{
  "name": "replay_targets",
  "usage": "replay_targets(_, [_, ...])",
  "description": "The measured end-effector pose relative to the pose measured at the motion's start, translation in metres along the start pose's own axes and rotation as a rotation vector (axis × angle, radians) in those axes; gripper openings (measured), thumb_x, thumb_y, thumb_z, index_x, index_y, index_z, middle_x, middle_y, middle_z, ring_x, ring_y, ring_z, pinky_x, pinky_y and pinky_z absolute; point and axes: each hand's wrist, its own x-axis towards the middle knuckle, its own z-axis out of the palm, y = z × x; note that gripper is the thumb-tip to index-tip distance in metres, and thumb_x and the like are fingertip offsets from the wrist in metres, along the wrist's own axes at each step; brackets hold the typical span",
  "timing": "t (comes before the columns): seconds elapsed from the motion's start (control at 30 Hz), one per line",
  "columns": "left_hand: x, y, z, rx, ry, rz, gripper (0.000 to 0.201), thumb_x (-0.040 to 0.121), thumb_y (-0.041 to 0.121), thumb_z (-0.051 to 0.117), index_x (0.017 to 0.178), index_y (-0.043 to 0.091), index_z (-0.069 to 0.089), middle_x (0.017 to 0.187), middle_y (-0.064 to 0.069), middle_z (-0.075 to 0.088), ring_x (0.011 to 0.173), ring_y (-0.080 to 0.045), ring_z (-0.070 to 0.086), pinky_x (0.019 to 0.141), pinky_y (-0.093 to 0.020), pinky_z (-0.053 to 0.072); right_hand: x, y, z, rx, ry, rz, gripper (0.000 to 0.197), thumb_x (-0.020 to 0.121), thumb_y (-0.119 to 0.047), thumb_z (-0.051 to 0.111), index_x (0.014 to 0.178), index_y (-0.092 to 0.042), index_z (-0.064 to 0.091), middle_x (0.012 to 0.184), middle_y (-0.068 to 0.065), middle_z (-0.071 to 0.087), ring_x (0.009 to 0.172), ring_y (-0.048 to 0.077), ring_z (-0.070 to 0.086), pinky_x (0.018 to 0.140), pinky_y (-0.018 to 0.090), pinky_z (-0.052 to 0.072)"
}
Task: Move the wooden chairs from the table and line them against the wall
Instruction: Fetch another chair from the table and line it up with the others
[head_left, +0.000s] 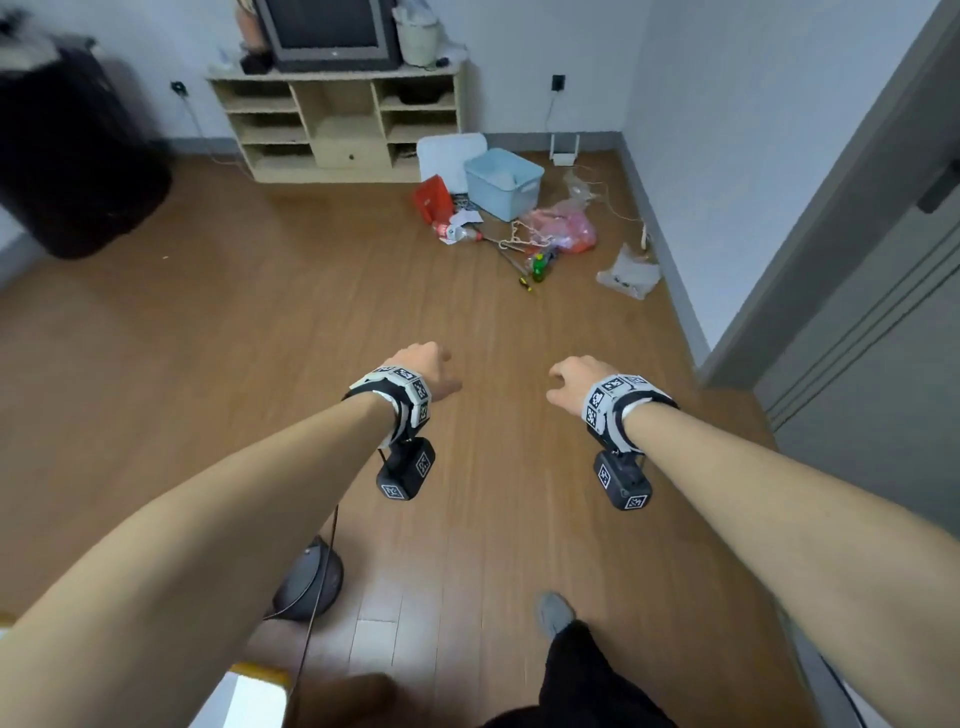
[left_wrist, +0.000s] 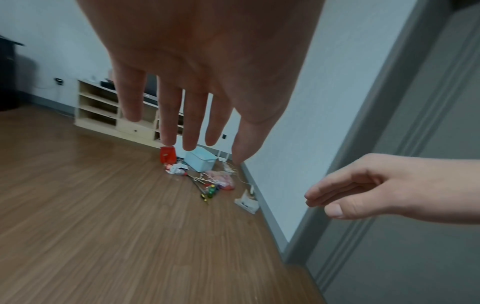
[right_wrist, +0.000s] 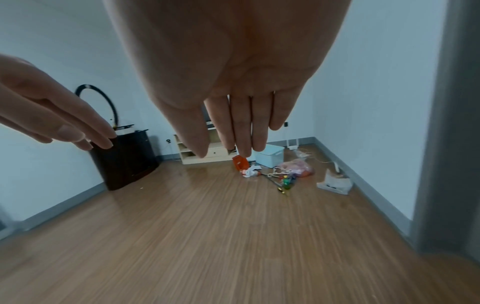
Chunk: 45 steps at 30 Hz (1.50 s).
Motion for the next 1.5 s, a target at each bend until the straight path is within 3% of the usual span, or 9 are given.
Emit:
replay_targets(0.2, [0.065,-0.056,-0.034,-0.107,0.017,-0.207,0.061,0.083,0.044,0.061,0.14,0.025,0.051,0.129,-0.005,0.063,0.113,-0.028,0.061,0.091,-0.038,0.051,0.13,-0.067,-0.034,-0.093,-0.088,-0.168,0.053,0.093,-0.032,0.055,0.145,-0.026,0.051,0.135,0.004,0.061,0.112,0.029,0.062,0.077,0.029,0.046])
replay_targets(0.37, [0.097,-0.146,-0.054,-0.171,0.041,-0.383,0.06,0.086,0.042,0.062,0.142,0.025,0.05,0.13,-0.006,0.062,0.113,-0.029,0.061,0.088,-0.036,0.051,0.211,-0.167,-0.037,-0.184,-0.146,-0.336,0.052,0.095,-0.032,0.055,0.146,-0.025,0.05,0.136,0.004,0.061,0.114,0.029,0.061,0.085,0.032,0.049])
replay_targets(0.63, [0.158,-0.34,-0.096,-0.299,0.124,-0.593,0.063,0.082,0.043,0.063,0.141,0.023,0.051,0.13,-0.006,0.062,0.113,-0.028,0.061,0.089,-0.036,0.051,0.329,-0.384,-0.022,-0.318,-0.19,-0.558,0.054,0.094,-0.033,0.056,0.147,-0.026,0.048,0.138,0.003,0.061,0.116,0.028,0.061,0.089,0.034,0.052])
replay_targets(0.83, [0.181,-0.477,-0.154,-0.366,0.166,-0.7,0.061,0.083,0.038,0.062,0.141,0.021,0.052,0.13,-0.007,0.062,0.114,-0.028,0.061,0.088,-0.033,0.049,0.392,-0.544,-0.041,-0.352,-0.172,-0.662,0.053,0.094,-0.033,0.054,0.146,-0.026,0.049,0.137,0.003,0.061,0.109,0.027,0.064,0.082,0.032,0.054])
replay_targets(0.93, [0.187,-0.535,-0.172,-0.396,0.177,-0.758,0.06,0.083,0.037,0.063,0.141,0.022,0.052,0.131,-0.007,0.061,0.115,-0.028,0.06,0.09,-0.033,0.048,0.418,-0.612,-0.042,-0.356,-0.2,-0.712,0.052,0.094,-0.034,0.054,0.146,-0.026,0.05,0.138,0.001,0.06,0.111,0.026,0.064,0.085,0.034,0.055])
replay_targets(1.23, [0.229,-0.725,-0.201,-0.433,0.188,-0.936,0.061,0.083,0.041,0.063,0.14,0.025,0.052,0.134,-0.007,0.06,0.116,-0.03,0.06,0.092,-0.035,0.049,0.517,-0.82,-0.007,-0.435,-0.259,-0.855,0.053,0.094,-0.03,0.054,0.146,-0.023,0.049,0.137,0.003,0.061,0.109,0.026,0.065,0.083,0.033,0.055])
replay_targets(1.5, [0.235,-0.918,-0.264,-0.501,0.244,-1.178,0.06,0.081,0.041,0.063,0.139,0.027,0.053,0.134,-0.006,0.06,0.117,-0.03,0.059,0.093,-0.036,0.047,0.58,-1.081,0.016,-0.557,-0.294,-1.118,0.051,0.094,-0.028,0.054,0.145,-0.021,0.052,0.13,0.006,0.064,0.105,0.028,0.065,0.074,0.03,0.049])
